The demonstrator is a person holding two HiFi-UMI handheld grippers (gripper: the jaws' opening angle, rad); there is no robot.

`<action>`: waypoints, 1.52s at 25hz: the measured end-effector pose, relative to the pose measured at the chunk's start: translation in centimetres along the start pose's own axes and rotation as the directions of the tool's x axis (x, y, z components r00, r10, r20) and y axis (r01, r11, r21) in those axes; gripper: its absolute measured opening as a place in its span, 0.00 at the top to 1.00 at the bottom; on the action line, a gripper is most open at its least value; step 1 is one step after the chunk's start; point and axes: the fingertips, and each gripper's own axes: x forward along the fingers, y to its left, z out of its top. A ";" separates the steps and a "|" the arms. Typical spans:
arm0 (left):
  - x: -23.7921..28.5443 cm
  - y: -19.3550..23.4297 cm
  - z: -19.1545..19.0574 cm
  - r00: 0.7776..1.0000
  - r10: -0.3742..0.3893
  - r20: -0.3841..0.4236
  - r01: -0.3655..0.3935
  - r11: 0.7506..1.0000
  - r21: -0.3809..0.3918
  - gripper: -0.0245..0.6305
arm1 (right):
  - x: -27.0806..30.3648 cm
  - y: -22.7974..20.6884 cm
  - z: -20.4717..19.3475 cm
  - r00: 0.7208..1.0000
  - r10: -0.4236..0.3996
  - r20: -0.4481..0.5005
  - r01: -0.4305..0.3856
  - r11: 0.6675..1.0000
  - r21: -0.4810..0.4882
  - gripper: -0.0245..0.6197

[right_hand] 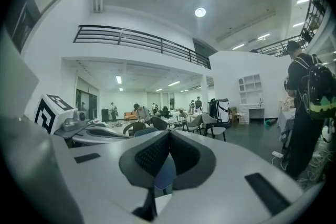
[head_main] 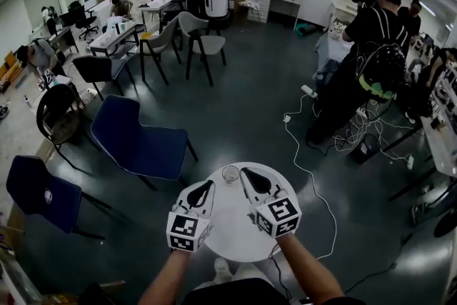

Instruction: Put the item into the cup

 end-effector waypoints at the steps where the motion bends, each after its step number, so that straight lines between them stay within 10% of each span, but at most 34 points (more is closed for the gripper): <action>1: 0.0 -0.3 0.2 1.000 -0.005 0.005 0.005 1.000 -0.012 0.94 | -0.4 -0.1 0.1 1.000 0.000 0.003 0.000 1.000 0.000 0.93; 38: -11.9 -23.0 4.2 0.997 0.021 0.072 -0.026 0.997 0.066 0.94 | -26.2 3.7 3.0 0.997 0.026 0.068 -0.025 1.000 -0.016 0.93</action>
